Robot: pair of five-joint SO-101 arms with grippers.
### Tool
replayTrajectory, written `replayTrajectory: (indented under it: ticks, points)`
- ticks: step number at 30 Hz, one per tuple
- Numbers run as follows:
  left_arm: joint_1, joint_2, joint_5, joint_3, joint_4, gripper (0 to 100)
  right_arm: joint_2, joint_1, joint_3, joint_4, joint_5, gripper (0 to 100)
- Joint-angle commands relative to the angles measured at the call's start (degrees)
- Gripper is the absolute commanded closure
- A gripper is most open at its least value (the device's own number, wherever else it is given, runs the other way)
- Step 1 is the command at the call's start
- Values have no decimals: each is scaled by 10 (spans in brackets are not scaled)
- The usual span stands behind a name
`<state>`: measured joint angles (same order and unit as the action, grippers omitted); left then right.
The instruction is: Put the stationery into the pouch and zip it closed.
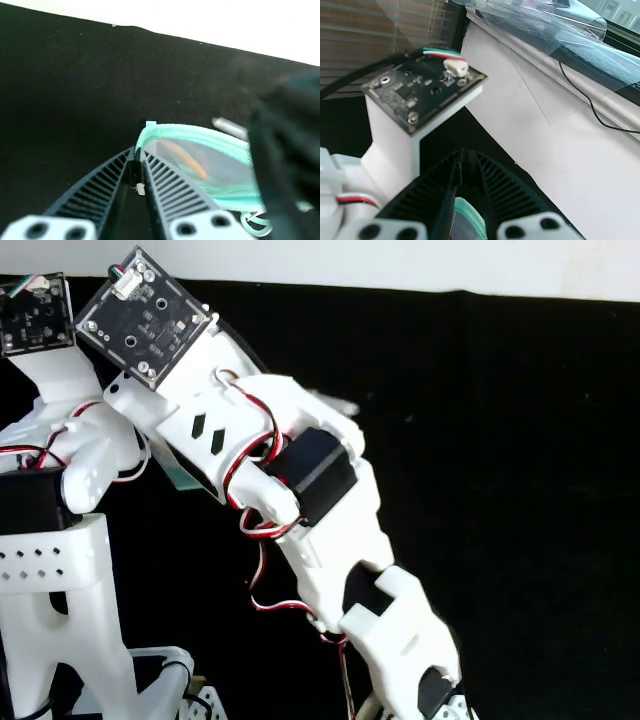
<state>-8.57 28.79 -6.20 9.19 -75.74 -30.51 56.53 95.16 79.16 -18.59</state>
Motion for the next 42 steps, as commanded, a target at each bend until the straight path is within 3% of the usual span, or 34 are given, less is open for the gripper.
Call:
replayTrajectory:
  ticks: [1, 8, 17, 26, 37, 42]
  points:
    - [10, -26, 5, 6, 2, 993, 31, 31, 64, 2, -9, 992]
    - [10, -25, 7, 6, 2, 993, 32, -26, 64, 10, -8, 992]
    - [10, -20, 7, -2, -2, 993, 65, -136, 63, 130, -7, 989]
    - [11, -20, 4, -116, -64, 993, 90, -226, 61, 186, 39, 989]
    - [8, -24, 7, -281, -142, 993, 87, -278, 60, 218, 40, 989]
    - [-33, -25, 7, -333, -166, 993, 87, -284, 59, 218, 40, 989]
